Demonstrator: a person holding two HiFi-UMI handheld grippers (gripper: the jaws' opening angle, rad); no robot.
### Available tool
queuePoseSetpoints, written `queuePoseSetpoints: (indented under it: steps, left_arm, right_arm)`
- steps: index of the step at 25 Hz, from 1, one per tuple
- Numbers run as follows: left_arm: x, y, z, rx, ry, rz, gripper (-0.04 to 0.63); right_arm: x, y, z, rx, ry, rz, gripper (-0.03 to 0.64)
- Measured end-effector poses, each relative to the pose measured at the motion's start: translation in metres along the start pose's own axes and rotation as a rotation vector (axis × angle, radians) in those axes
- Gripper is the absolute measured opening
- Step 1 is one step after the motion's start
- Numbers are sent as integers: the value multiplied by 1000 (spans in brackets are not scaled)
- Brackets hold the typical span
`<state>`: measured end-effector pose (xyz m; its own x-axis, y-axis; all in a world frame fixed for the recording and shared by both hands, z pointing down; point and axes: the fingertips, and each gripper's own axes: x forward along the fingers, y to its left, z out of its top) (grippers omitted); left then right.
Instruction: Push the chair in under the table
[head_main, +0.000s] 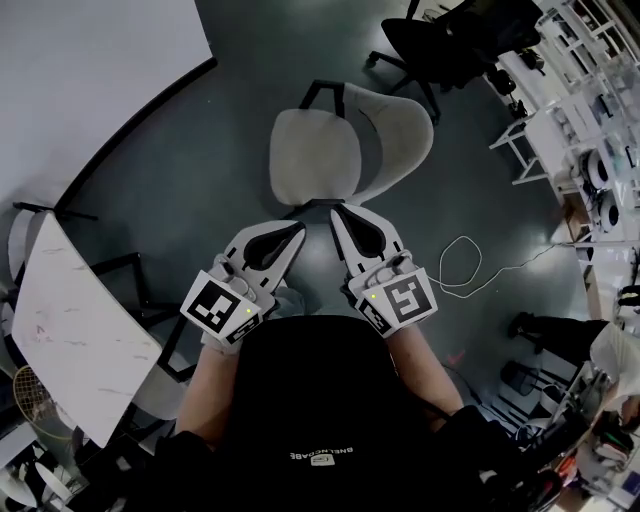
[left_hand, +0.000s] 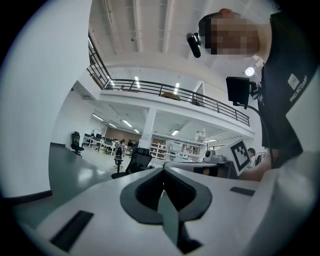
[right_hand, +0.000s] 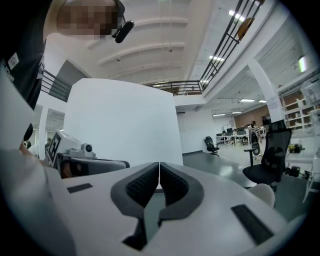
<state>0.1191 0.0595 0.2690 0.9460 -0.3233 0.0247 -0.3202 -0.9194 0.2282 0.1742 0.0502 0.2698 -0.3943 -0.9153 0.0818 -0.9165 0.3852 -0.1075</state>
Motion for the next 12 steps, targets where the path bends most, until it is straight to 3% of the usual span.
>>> queuePoseSetpoints:
  steps: [6, 12]
  left_arm:
    - [-1, 40, -9, -12, 3, 43, 5]
    - [19, 62, -25, -26, 52, 46, 12]
  right_arm:
    - [33, -18, -3, -7, 34, -28, 14]
    - [46, -67, -11, -11, 72, -90, 14]
